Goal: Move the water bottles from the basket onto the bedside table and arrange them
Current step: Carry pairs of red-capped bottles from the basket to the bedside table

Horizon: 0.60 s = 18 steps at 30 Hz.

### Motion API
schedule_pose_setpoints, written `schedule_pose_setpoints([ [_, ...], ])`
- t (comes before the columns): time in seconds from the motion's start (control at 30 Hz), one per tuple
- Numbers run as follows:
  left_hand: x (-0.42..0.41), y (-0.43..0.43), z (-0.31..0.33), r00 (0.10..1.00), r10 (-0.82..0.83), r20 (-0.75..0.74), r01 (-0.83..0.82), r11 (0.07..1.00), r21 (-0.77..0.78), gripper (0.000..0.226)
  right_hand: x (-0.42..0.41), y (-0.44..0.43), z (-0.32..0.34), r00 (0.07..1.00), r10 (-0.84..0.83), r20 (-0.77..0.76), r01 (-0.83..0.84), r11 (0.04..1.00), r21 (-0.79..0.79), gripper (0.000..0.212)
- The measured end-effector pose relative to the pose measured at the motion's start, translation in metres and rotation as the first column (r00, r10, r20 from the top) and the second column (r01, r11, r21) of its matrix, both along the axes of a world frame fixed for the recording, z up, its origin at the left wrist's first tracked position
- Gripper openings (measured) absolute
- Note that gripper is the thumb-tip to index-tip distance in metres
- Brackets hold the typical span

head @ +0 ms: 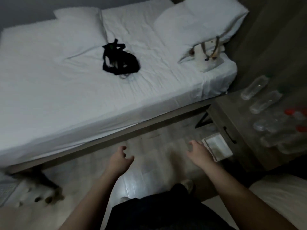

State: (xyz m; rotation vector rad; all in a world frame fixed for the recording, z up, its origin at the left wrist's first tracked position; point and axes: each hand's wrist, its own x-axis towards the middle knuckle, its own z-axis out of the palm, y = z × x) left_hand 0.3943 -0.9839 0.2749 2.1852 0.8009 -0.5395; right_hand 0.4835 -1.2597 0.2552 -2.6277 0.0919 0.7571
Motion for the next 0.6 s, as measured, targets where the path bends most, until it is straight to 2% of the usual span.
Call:
schedule_pose_setpoints([
  [0.17, -0.099, 0.120, -0.004, 0.976, 0.215, -0.037, -0.216, 0.976, -0.020, 0.060, -0.061, 0.136, -0.006, 0.986, 0.166, -0.034, -0.164, 0.985, 0.051, 0.043],
  [0.33, -0.191, 0.206, 0.002, 0.895, 0.445, -0.037, -0.445, 0.895, -0.002, 0.060, -0.115, 0.258, -0.005, 0.868, 0.484, -0.111, -0.472, 0.874, 0.119, 0.045],
  [0.47, -0.244, 0.250, 0.001, 0.817, 0.576, -0.009, -0.576, 0.817, -0.007, 0.058, -0.115, 0.331, 0.004, 0.815, 0.578, -0.048, -0.571, 0.814, 0.109, 0.044],
  [0.6, -0.274, 0.280, -0.001, 0.745, 0.666, 0.034, -0.664, 0.746, -0.043, 0.054, -0.115, 0.388, 0.005, 0.762, 0.645, -0.051, -0.640, 0.763, 0.087, 0.043],
])
